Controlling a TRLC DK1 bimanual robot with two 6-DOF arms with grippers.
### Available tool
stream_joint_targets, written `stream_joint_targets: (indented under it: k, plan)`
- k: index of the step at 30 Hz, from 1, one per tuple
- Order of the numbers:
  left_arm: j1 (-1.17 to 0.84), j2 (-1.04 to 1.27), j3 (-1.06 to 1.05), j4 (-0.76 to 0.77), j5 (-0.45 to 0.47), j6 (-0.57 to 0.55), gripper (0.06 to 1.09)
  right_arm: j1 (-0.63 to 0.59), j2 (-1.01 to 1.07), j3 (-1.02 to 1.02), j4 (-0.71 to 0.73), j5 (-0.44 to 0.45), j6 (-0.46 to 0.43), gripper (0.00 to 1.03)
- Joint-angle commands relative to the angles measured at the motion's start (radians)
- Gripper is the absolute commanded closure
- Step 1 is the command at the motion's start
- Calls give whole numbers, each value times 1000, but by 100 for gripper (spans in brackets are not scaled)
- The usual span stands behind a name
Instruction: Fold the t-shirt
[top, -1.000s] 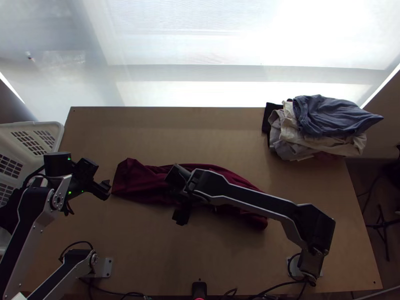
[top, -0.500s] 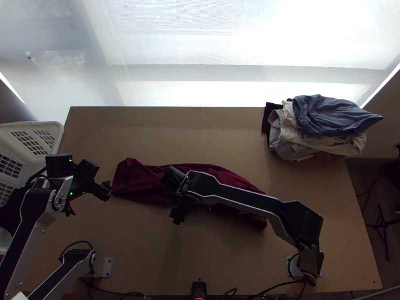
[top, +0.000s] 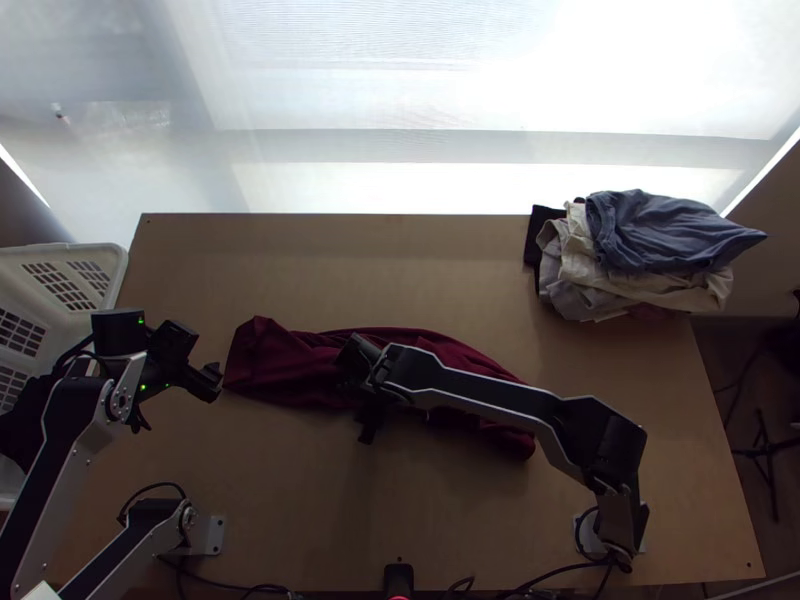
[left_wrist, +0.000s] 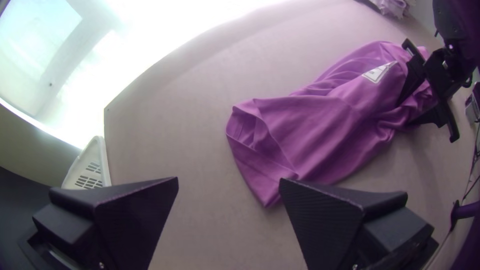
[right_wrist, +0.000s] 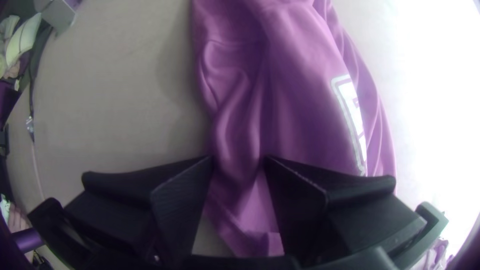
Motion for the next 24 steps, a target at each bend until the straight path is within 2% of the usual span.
stream_joint_targets:
  k: [1, 3, 6, 12, 18, 24]
  plan:
    - [11, 2, -6, 10, 0, 14, 11, 3, 4, -24, 21, 3, -8, 65]
    - [20, 3, -9, 15, 0, 18, 11, 3, 3, -29, 39, -5, -20, 81]
    - [28, 5, -9, 18, 0, 24, 11, 6, -11, -21, 47, -8, -46, 99]
    - [13, 9, -15, 27, 2, 24, 11, 7, -157, -4, 29, -11, -49, 100]
    - [-30, 29, -19, 55, 2, 24, 11, -28, -327, 109, -159, -63, -9, 100]
    - [-128, 37, -20, 69, 2, -9, 11, -105, -506, 141, -286, -68, -11, 100]
